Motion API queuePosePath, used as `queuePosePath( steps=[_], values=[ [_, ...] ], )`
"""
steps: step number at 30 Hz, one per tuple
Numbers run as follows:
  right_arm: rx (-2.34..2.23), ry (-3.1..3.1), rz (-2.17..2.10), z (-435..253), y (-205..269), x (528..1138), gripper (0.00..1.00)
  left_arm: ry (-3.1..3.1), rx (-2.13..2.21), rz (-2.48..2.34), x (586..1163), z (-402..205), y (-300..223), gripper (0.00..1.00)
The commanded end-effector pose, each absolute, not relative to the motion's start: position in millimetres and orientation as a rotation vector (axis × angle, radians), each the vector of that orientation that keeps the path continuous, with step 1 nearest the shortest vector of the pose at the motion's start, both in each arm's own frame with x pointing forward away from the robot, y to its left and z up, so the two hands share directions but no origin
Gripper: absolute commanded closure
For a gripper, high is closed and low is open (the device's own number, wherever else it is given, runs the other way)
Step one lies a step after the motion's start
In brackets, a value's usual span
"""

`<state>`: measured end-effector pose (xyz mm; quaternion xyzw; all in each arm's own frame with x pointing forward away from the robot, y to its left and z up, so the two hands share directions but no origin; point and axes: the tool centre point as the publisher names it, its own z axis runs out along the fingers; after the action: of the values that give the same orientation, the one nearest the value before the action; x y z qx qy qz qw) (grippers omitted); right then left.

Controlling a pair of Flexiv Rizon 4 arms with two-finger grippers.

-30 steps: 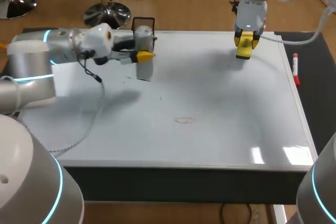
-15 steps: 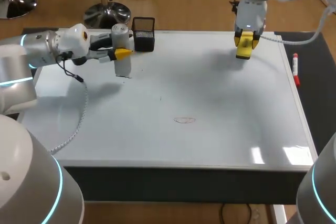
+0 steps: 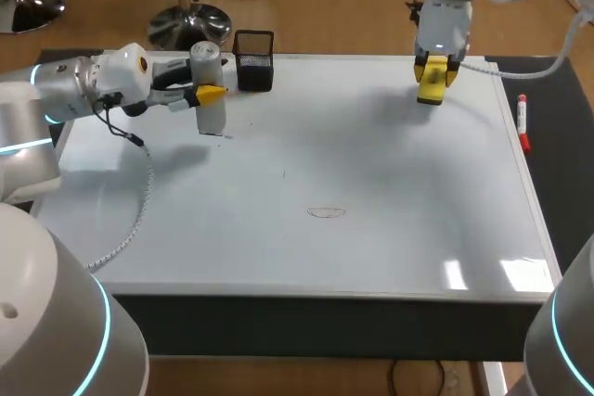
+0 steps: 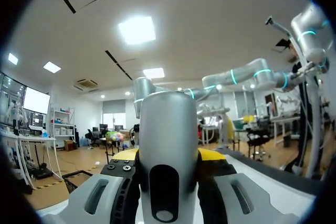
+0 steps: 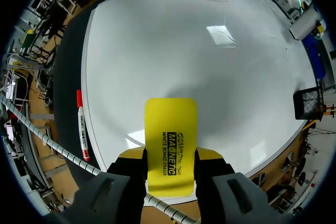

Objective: Pick up the inspection probe, press it on each red-marked spot on the whiteboard one by one, put down the probe, pick up the eraser, and wipe off all the red marks.

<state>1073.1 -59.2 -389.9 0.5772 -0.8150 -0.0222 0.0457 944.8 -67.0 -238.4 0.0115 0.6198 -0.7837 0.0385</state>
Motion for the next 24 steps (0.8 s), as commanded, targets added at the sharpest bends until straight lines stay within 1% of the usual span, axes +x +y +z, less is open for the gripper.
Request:
queuePosePath(
  steps=[1, 5, 11, 18, 24],
  values=[
    [1.763, -2.485, -0.064, -388, -60, 1074, 1.00, 1.899, 0.036, -2.402, 944, -237, -67, 1.00],
    [1.763, -2.485, -0.064, -388, -60, 1074, 1.00, 1.899, 0.036, -2.402, 944, -237, -67, 1.00],
    [1.909, -2.368, 0.028, -381, -31, 1053, 1.00, 1.899, 0.036, -2.402, 944, -237, -67, 1.00],
    [2.097, -2.209, 0.137, -366, 15, 1023, 1.00, 1.899, 0.036, -2.402, 944, -237, -67, 1.00],
    [2.260, -2.113, 0.132, -354, 60, 989, 1.00, 1.899, 0.036, -2.402, 944, -237, -67, 1.00]
  ],
)
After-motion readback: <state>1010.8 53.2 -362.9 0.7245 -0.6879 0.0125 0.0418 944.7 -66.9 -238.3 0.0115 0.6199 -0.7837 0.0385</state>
